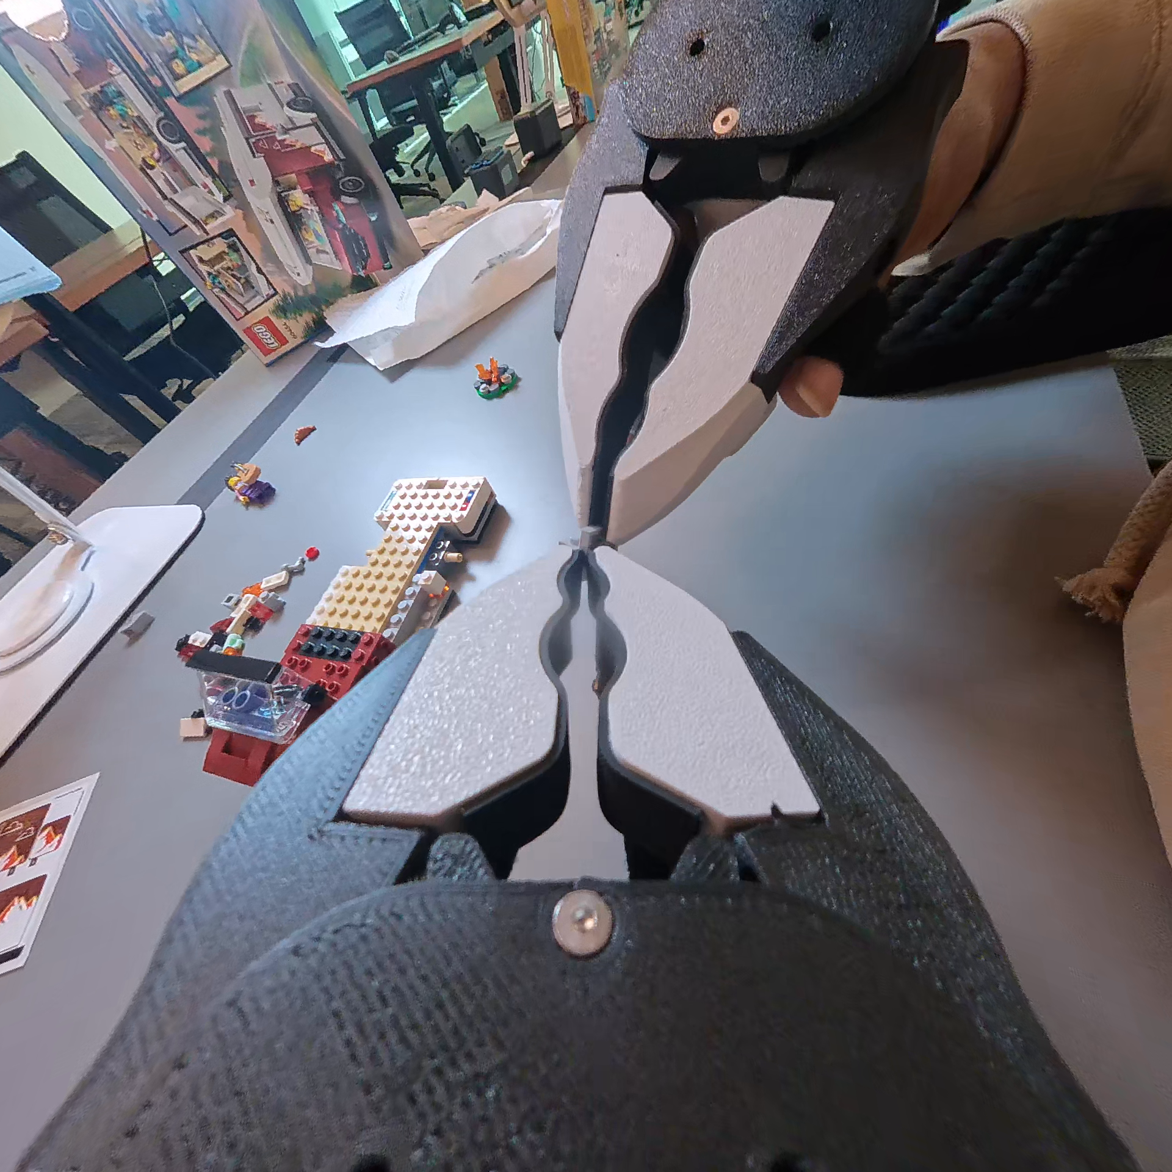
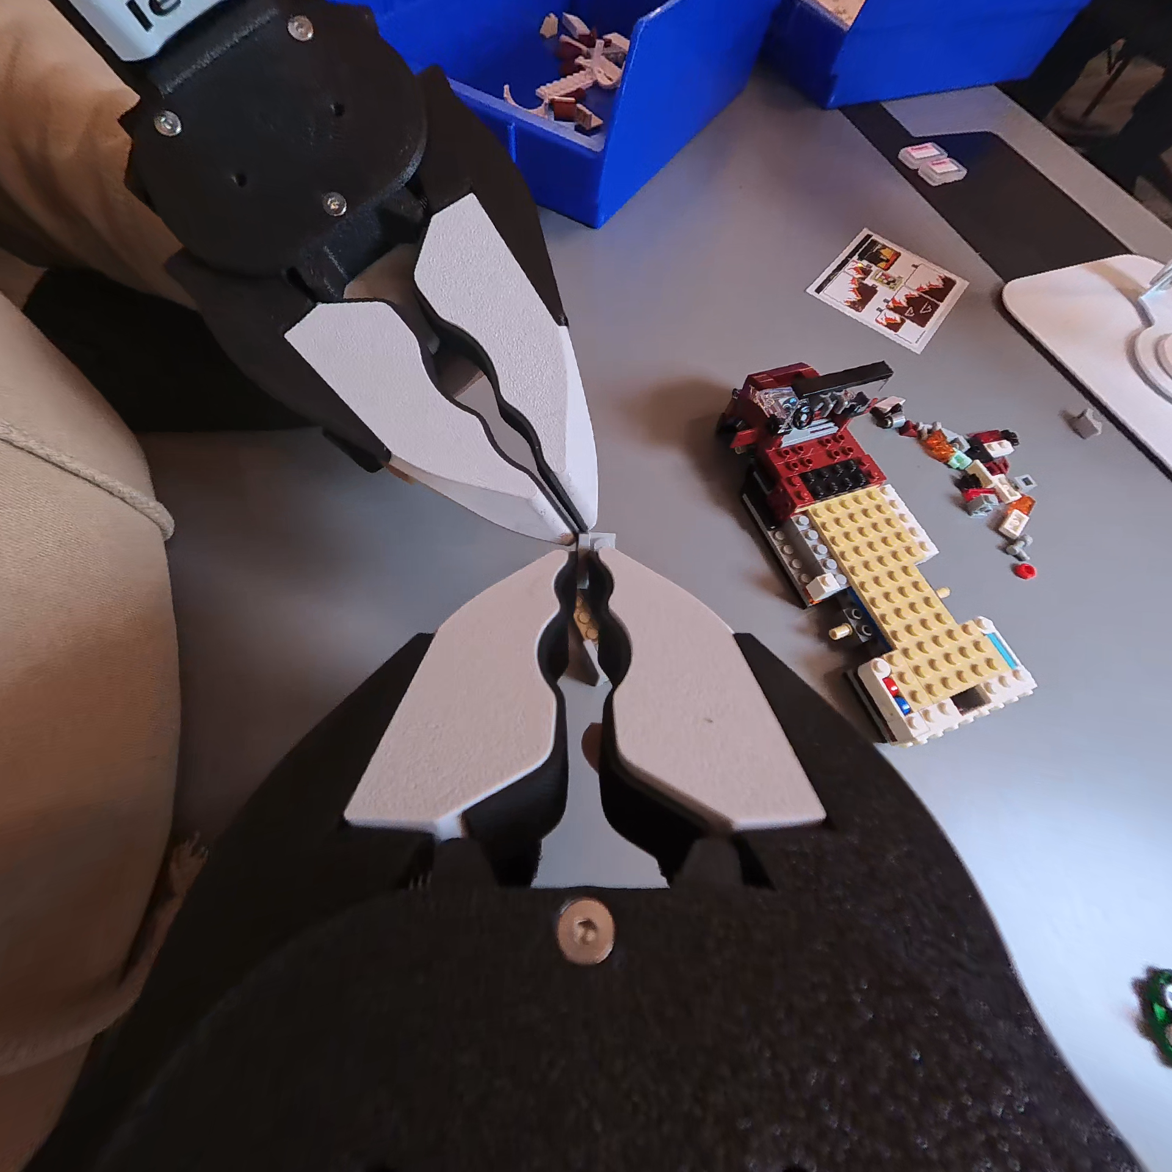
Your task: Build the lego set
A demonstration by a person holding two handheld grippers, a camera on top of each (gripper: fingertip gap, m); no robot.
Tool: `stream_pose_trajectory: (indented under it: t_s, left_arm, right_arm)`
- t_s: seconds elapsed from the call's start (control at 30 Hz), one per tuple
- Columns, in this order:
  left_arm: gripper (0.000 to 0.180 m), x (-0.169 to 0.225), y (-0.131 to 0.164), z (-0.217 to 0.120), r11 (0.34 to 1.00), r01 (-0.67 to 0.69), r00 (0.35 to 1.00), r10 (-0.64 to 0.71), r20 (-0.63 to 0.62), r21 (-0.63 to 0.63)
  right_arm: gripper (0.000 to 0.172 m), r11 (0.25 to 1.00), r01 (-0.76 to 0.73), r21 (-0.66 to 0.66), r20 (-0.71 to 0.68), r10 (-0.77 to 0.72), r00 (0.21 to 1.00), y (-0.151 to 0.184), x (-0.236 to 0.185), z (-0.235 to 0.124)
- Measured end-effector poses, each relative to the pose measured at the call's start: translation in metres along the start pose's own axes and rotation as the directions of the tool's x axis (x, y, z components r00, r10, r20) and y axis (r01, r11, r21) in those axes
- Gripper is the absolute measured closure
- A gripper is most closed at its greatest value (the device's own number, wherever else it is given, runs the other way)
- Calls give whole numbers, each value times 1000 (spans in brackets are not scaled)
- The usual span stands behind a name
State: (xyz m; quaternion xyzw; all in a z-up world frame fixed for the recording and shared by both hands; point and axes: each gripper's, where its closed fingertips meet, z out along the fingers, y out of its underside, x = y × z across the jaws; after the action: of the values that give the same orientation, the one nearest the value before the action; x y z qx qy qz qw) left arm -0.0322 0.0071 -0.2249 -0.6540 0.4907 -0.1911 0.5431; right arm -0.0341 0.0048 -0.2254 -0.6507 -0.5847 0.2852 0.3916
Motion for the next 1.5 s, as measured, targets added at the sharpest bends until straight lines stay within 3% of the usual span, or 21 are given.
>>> stream_pose_trajectory:
  t_s: [0.07, 0.2, 0.33, 0.5, 0.87, 1.27, 1.5]
  left_arm:
    - [173, -2, 2, 1, 999, 43, 999, -43, -23, 4]
    - [165, -7, 36, 3, 974, 164, 969, -189, -159, -157]
    - [164, 4, 59, 9, 951, 111, 935, -198, -294, -288]
    - [177, 10, 66, 15, 951, 20, 920, -138, -365, -309]
    - [177, 9, 65, 14, 949, 92, 937, -185, -297, -301]
    - [177, 12, 66, 13, 961, 12, 952, -95, -291, -275]
    - [177, 10, 67, 14, 963, -2, 955, -78, -287, -268]
  right_arm:
    - [168, 999, 42, -19, 31, -41, 999, 1, 1, -2]
    - [168, 965, 216, -148, 177, -189, 966, 22, -1, -8]
    - [168, 914, 319, -252, 286, -245, 926, 37, -10, 4]
    - [168, 858, 360, -367, 341, -236, 910, 48, -10, 23]
    - [168, 827, 268, -494, 375, -76, 924, 50, -13, 32]
    - [168, 818, 259, -514, 361, -68, 930, 55, -8, 36]
    - [168, 811, 198, -551, 366, 21, 930, 56, -7, 35]
